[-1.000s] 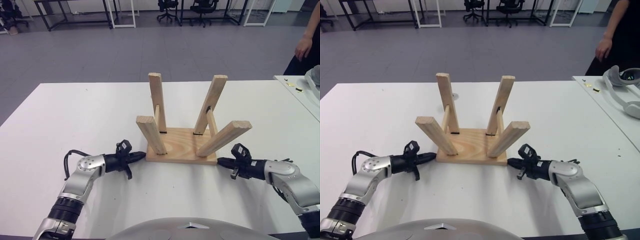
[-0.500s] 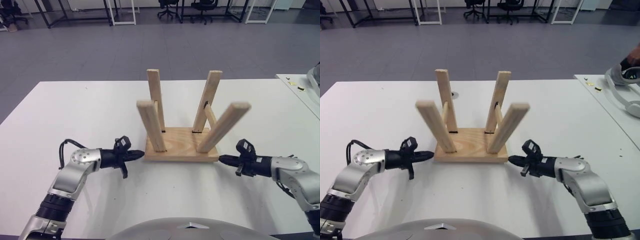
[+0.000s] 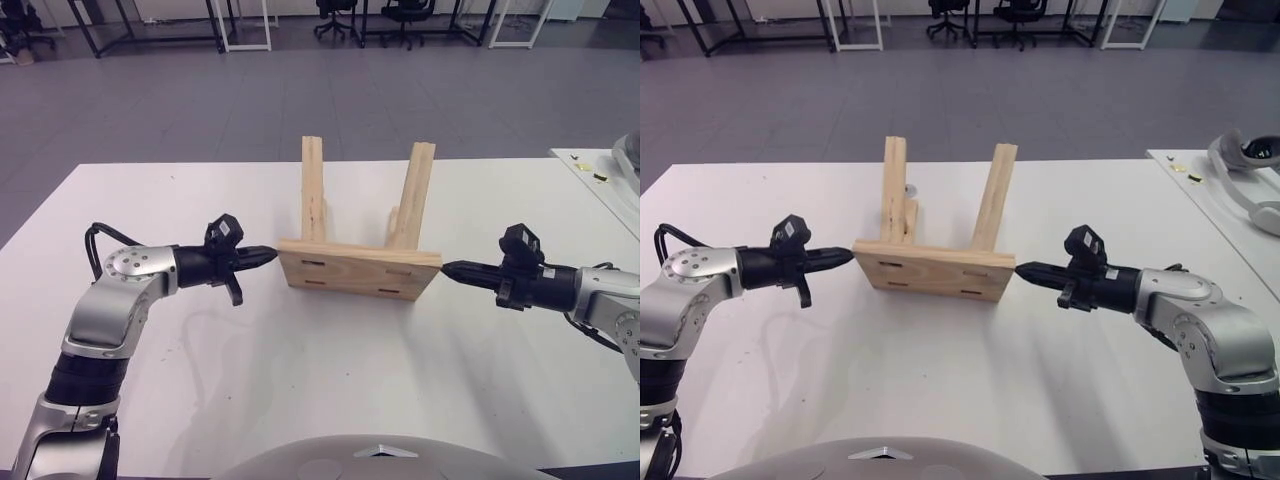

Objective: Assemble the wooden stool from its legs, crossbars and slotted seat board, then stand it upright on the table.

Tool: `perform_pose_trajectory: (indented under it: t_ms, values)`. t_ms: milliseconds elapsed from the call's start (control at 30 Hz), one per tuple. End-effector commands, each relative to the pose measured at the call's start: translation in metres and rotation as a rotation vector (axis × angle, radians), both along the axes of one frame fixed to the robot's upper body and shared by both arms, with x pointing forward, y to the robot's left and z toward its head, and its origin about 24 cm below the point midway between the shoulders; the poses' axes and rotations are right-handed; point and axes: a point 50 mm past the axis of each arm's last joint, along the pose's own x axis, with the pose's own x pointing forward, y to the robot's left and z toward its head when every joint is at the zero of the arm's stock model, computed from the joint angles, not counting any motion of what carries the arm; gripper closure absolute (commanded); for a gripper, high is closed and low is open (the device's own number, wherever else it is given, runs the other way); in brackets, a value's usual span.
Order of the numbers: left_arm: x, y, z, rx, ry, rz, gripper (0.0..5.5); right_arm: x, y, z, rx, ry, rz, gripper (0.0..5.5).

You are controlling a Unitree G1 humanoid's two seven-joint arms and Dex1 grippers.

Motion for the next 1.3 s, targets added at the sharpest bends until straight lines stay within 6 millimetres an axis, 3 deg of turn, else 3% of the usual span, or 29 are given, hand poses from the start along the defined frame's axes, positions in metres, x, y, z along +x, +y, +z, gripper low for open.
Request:
perform_pose_trajectory:
  t_ms: [33,133,367,500,600,833,1100,1233,1300]
  values:
    - [-0.008,-0.035,0.022,-0.237,-0.022,-0.216,5.47,0.016,0.013,0.006,0.122,0.019,-0.011,5.5]
    - [-0.003,-0.019,0.012,-0.202,0.06,-0.183,5.23,0.014,0.003,0.002,0.107,0.056,-0.026,5.2]
    - [0.014,0.025,-0.017,-0.034,0.111,-0.091,4.11,0.03,-0.012,0.005,-0.029,0.043,0.047,4.02]
    - [0.015,0.031,-0.041,0.163,0.099,-0.194,3.37,0.046,-0.023,0.005,-0.251,-0.001,0.135,3.24]
    - [0.031,0.031,-0.046,0.246,-0.005,-0.233,2.86,0.056,-0.023,0.0,-0.369,-0.027,0.221,2.77]
    - [0.052,0.013,-0.035,0.093,-0.134,-0.256,2.86,0.064,-0.004,-0.006,-0.334,-0.019,0.382,2.77]
    - [0.033,0.011,-0.043,0.081,0.042,-0.413,2.86,0.075,0.011,-0.002,-0.264,-0.062,0.412,2.77]
    - [0.028,0.009,-0.044,0.077,0.062,-0.439,2.84,0.073,0.012,-0.003,-0.223,-0.044,0.425,3.63]
    - [0.028,0.004,-0.042,0.055,0.024,-0.433,2.84,0.071,0.013,-0.004,-0.216,-0.04,0.43,3.72]
